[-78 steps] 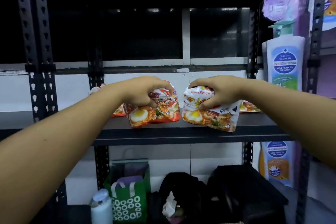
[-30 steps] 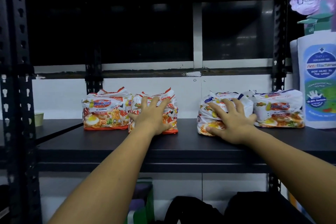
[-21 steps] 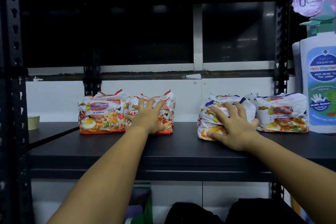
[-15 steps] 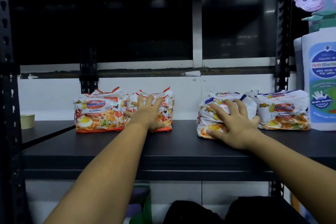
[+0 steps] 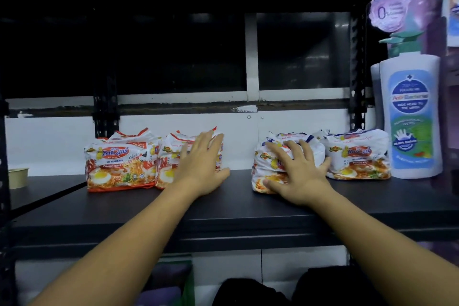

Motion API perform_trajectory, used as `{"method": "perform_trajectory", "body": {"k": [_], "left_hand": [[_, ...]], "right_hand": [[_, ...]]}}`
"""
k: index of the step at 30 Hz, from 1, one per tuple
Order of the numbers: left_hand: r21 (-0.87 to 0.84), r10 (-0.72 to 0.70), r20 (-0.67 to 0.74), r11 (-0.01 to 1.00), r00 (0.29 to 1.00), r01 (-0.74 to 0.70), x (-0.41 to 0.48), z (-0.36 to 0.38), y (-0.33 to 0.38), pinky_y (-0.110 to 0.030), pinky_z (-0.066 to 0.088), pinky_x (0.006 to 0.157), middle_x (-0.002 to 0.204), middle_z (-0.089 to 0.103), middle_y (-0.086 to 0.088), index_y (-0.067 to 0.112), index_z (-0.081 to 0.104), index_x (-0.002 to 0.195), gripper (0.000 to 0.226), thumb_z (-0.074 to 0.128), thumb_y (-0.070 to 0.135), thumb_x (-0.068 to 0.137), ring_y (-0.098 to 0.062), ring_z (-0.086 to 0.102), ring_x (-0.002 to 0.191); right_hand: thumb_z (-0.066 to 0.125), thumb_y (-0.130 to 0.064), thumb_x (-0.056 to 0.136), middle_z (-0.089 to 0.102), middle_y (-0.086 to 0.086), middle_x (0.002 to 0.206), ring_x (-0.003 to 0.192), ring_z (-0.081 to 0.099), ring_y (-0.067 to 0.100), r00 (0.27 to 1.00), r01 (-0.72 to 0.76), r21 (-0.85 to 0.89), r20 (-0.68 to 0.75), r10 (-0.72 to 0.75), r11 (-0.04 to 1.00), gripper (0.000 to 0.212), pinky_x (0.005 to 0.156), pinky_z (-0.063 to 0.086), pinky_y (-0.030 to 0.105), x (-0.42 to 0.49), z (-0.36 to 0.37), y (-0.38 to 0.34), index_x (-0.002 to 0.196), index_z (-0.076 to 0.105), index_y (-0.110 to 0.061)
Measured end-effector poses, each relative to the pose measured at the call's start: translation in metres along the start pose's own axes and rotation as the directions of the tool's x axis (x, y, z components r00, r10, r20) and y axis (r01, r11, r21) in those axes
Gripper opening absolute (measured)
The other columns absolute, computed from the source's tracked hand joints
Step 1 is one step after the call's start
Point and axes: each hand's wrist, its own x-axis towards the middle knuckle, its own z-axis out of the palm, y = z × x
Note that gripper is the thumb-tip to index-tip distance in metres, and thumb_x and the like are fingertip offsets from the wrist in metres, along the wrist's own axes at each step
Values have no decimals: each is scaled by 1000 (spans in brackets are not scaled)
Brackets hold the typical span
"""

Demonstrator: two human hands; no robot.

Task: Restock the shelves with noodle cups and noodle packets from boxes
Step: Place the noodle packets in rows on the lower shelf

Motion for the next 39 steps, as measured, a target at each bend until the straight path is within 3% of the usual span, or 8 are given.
{"method": "perform_trajectory", "body": {"k": [1,3,7,11,22,28,35,39], "left_hand": [[-154,60,11,986,998,-57,-6,-2,15,-48,28,121,170,10,6,31,17,161,83,63,49,94,-22,17,155],[-322,130,97,942,987,-92,-16,2,41,-33,37,108,162,23,7,28,29,155,71,64,44,96,-19,36,144],[-287,64,459,955,886,79,-20,7,58,-34,32,113,164,35,2,28,35,158,75,56,64,96,-21,38,146],[-186,61,611,980,789,68,-18,1,58,-34,25,118,166,33,2,30,39,158,75,40,74,97,-22,31,152],[-258,98,606,963,790,78,-9,16,48,-32,29,113,161,42,7,32,49,153,75,45,77,93,-18,38,147],[-292,108,591,953,799,87,-7,19,44,-29,31,108,158,46,10,33,53,149,74,48,78,91,-16,42,145],[-291,111,585,953,803,80,-8,16,47,-28,35,105,153,52,8,31,60,143,66,50,73,94,-16,47,139],[-317,86,569,941,818,121,-9,17,46,-28,36,105,153,53,10,31,60,144,71,56,76,88,-15,48,140]], "right_hand": [[52,-81,82,-4,-8,168,156,-16,25,1000,-15,-4,-17,15,1000,91,111,4,80,-1,-1,-1,146,-12,-67],[52,-84,80,-7,-6,169,155,-19,28,998,-48,-32,-48,46,998,95,111,2,80,-4,-3,-1,149,-10,-62],[51,-83,82,-6,-4,170,156,-17,29,995,-88,-90,-53,83,992,92,113,6,77,-6,-3,2,153,-1,-57],[51,-76,89,-12,-3,171,155,-24,28,988,-141,-92,49,146,986,93,119,5,71,3,3,11,157,-7,-52],[54,-72,90,-20,-3,170,153,-28,30,966,-150,-76,199,163,986,96,119,6,72,39,19,47,160,-7,-45],[54,-72,91,-20,-3,169,153,-28,30,965,-158,-93,194,174,983,96,120,3,71,48,27,53,159,-8,-45],[45,-75,92,-37,1,163,149,-36,31,967,-134,-138,200,160,981,98,119,-4,71,49,30,58,153,-27,-48],[37,-81,91,-36,6,163,149,-34,38,982,-71,-225,154,108,972,99,119,-5,71,41,24,55,152,-32,-45]]}}
